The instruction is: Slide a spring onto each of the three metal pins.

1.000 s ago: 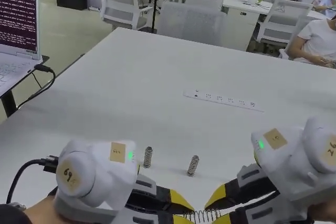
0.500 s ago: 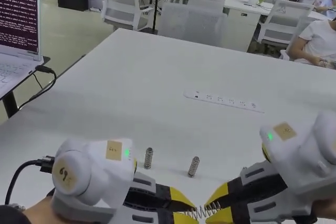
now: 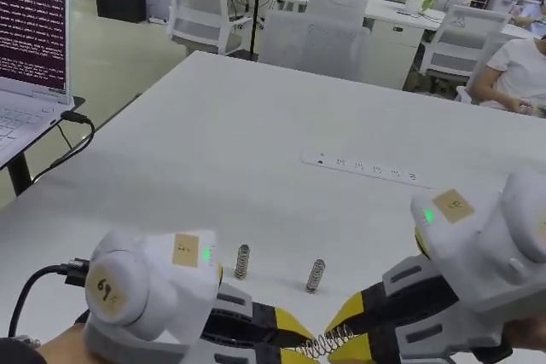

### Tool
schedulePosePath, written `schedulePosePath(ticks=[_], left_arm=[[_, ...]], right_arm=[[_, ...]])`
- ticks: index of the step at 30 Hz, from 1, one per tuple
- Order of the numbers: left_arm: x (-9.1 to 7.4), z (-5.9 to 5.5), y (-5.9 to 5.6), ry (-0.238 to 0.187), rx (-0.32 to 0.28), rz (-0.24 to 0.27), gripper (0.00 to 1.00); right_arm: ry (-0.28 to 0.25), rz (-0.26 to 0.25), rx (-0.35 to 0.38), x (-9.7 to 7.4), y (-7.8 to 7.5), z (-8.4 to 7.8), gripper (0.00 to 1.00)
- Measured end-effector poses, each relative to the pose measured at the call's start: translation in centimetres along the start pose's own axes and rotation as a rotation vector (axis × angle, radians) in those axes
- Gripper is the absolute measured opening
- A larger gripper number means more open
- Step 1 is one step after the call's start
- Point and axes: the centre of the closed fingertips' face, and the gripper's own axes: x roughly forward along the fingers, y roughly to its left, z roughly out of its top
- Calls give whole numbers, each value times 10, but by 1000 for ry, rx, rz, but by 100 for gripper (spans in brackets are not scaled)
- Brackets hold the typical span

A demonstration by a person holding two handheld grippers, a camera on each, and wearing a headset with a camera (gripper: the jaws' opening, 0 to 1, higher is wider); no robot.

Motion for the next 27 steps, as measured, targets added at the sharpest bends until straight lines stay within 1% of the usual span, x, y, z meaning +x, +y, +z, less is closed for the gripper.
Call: schedulePosePath(ticks=[3,8,12,15,17,19,23,27], left_arm=[[1,-1,0,6,5,0,2],[1,-1,0,9,8,1,2],[1,-1,2,12,8,6,2],[2,-2,3,17,11,10,2],[3,-3,3,20,12,11,2],[3,-4,4,23,7,10,2],[2,-5,6,21,2,20,2],[0,-4,9,11,-6,31,2]], right_arm=[[2,10,-16,1,2,6,8],[24,18,-42,4,1,12,8],[76,22,-64,6,1,12,8],[131,20,-81,8,-1,11,8],[158,22,-92,10,-1,12,8],[184,27,-85,11,-1,11,9],[215,29,-92,12,-4,12,9],[244,32,-103,14,-6,12,9]])
